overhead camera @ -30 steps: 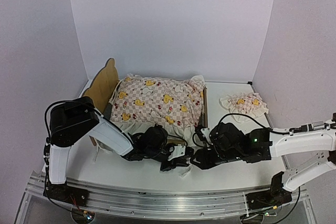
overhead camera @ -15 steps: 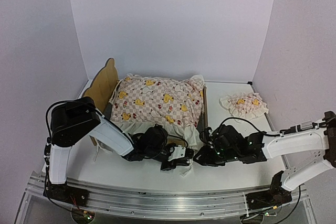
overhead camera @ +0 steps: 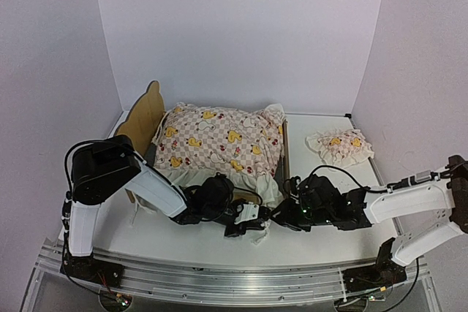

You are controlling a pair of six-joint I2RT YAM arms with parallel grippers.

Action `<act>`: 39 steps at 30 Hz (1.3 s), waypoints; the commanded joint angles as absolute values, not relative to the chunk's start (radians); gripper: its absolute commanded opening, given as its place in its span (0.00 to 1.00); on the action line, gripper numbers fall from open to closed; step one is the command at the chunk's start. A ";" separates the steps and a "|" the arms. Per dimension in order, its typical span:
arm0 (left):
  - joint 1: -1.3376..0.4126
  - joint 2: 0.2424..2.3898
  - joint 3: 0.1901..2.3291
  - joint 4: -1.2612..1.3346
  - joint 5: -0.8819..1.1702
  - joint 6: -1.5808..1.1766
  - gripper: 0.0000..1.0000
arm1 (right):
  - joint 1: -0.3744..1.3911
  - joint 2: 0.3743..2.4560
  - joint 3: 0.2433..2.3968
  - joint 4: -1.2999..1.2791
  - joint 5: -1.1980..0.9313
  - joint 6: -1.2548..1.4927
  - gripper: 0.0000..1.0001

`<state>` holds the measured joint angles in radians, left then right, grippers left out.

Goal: Set up the pet bed

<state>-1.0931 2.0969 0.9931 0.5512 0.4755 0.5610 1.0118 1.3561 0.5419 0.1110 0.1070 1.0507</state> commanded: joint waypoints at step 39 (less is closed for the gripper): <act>-1.260 1.984 0.860 0.607 0.080 0.279 0.59 | 1.003 1.383 0.581 0.113 0.104 1.019 0.00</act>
<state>-1.2599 1.9323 0.8169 0.5776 0.1379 0.3050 1.0039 1.4094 0.5549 0.1246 0.0785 1.0405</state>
